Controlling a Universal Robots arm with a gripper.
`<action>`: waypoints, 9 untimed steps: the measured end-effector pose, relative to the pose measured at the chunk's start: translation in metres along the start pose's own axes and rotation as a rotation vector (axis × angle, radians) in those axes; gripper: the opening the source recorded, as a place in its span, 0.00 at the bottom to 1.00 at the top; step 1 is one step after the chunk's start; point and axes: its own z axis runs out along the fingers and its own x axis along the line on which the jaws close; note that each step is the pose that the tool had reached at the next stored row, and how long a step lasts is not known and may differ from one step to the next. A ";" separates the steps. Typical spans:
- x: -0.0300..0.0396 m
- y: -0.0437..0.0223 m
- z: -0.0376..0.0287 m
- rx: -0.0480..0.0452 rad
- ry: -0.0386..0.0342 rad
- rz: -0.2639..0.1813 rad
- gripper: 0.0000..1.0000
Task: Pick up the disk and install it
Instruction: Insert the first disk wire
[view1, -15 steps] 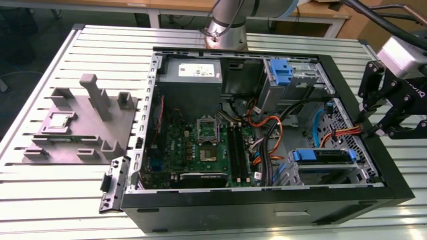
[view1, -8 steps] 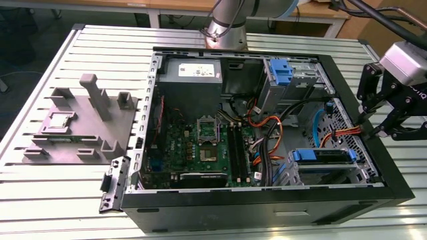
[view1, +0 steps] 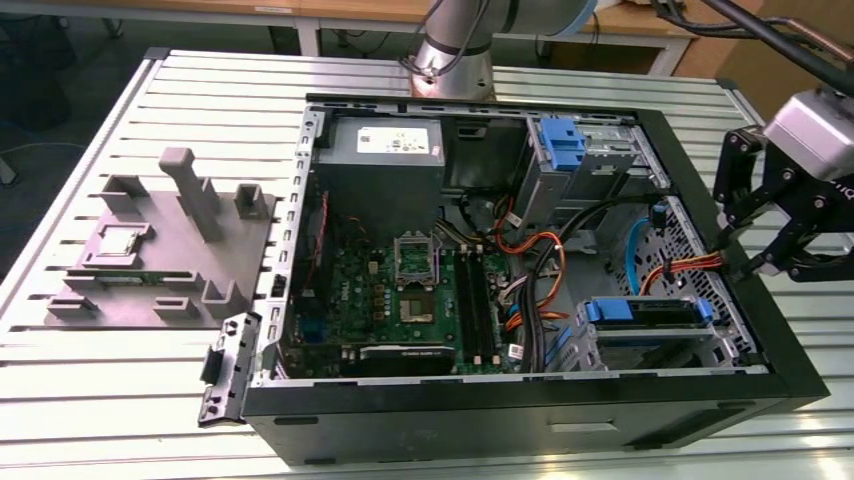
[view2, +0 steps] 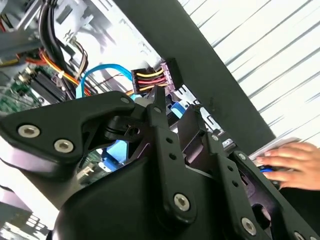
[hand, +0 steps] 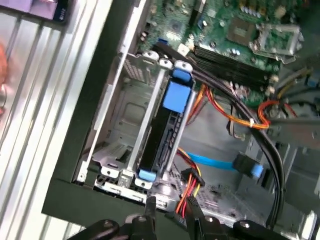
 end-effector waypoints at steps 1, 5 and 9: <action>0.0000 0.0000 0.0001 -0.0006 -0.0004 -0.018 0.37; 0.0000 0.0000 0.0007 -0.0032 -0.0022 -0.090 0.37; 0.0001 0.0000 0.0013 -0.0058 -0.0040 -0.163 0.37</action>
